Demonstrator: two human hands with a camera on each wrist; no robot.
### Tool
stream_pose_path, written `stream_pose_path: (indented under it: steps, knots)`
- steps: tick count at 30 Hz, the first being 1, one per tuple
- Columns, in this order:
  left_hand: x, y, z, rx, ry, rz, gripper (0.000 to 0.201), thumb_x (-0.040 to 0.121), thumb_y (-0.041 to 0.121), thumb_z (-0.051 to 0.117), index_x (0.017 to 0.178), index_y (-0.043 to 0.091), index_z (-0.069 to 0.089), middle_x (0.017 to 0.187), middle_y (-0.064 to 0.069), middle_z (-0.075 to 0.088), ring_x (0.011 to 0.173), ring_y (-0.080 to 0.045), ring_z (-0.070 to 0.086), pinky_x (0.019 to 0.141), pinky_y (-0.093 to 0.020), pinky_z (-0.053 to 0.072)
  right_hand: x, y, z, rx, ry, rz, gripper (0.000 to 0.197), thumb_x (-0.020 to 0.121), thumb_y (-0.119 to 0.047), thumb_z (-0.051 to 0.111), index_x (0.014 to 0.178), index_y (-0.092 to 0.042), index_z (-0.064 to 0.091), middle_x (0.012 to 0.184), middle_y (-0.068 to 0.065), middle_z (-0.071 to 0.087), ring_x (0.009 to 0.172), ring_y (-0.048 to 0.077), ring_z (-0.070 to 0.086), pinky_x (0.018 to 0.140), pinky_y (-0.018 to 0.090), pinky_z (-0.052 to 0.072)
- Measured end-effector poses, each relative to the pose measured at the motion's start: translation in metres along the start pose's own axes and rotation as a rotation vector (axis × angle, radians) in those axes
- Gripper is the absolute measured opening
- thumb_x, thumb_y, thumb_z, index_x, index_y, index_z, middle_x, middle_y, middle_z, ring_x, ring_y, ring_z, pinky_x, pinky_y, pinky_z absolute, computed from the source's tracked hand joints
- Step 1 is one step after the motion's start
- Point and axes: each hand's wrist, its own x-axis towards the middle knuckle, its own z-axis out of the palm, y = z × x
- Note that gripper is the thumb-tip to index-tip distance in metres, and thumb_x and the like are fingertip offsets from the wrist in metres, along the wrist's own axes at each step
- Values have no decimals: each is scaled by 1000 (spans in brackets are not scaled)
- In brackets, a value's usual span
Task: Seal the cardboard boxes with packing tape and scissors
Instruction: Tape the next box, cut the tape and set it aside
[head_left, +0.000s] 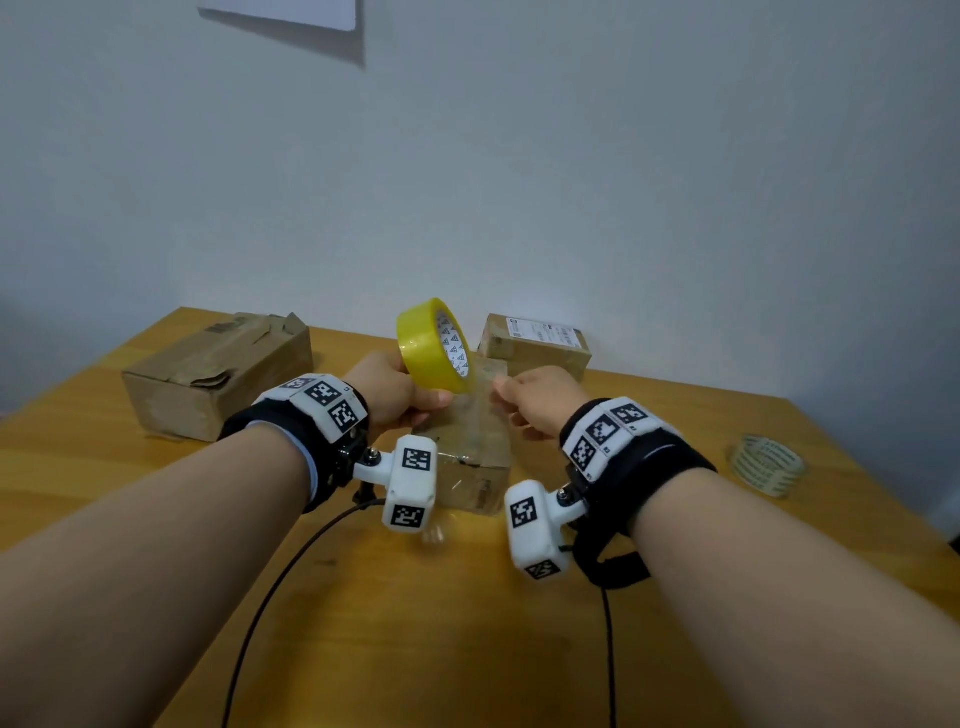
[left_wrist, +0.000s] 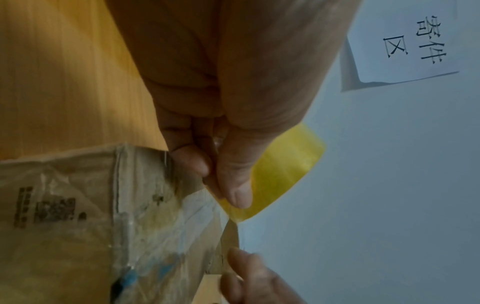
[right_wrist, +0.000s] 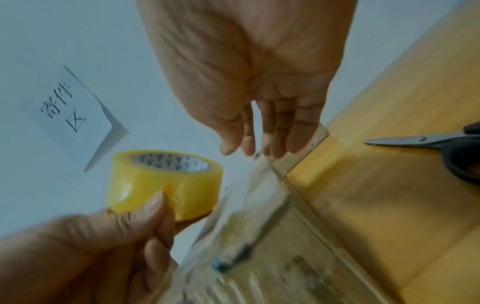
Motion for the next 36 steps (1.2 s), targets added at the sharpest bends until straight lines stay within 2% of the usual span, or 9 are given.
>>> stream_pose_path:
  steps: [4,9,14,17,20,24,27,33,36]
  knots:
    - [-4,6,2,-52,1,45,28,76,-4,74,102,4,68,98,-17,72,83,-25,65,74,-33,54,-9,-15,9,210,-116,41,46,87,-41,71,104,2,72,80,9,66,70,20,58,59,30,49]
    - [-14,11,2,-71,-15,68,28,75,-4,75,102,4,70,99,-15,73,99,-32,68,89,-44,55,-15,-24,13,273,-85,18,34,84,-27,78,100,3,73,69,5,66,69,19,57,71,33,50]
    - [-27,16,-10,-124,-154,-5,33,84,-12,62,113,3,63,103,-19,69,87,-29,69,70,-35,59,-24,-38,-8,291,-9,-59,7,88,-12,68,85,-6,67,73,8,63,66,18,59,65,31,47]
    - [-28,31,-18,85,10,-14,27,89,-8,52,113,-1,63,107,-20,68,85,-26,66,66,-32,54,-32,-48,-24,147,-55,-106,17,90,-7,65,74,-9,59,72,9,61,62,17,60,64,29,50]
    - [-28,54,-15,318,230,120,31,84,3,56,114,0,61,116,-19,62,99,-29,59,84,-38,51,-40,-56,-28,16,-108,-140,18,91,-6,64,74,-7,60,73,10,64,65,19,63,66,29,54]
    - [-45,69,4,513,-50,218,48,82,11,65,129,17,55,129,-3,55,120,-20,49,99,-33,42,-44,-63,-32,-158,-103,-263,18,86,-10,68,69,-15,65,77,7,70,75,20,66,76,36,57]
    - [-46,70,5,708,-103,182,49,81,31,73,127,22,59,124,1,60,116,-18,54,102,-35,43,-48,-69,-38,-364,-51,-335,17,85,-15,70,69,-22,68,78,2,73,75,16,65,79,36,57]
    - [-47,68,-5,585,-173,81,30,79,30,77,108,24,69,107,1,69,109,-21,59,100,-41,44,-55,-72,-50,-534,-27,-374,28,86,-21,73,62,-24,60,66,-7,59,62,8,53,57,23,41]
    - [-48,69,-4,702,-147,109,35,73,34,81,104,29,65,107,4,67,105,-20,59,99,-43,46,-61,-73,-55,-561,-60,-421,24,86,-22,73,66,-23,61,62,-11,55,58,4,49,54,20,38]
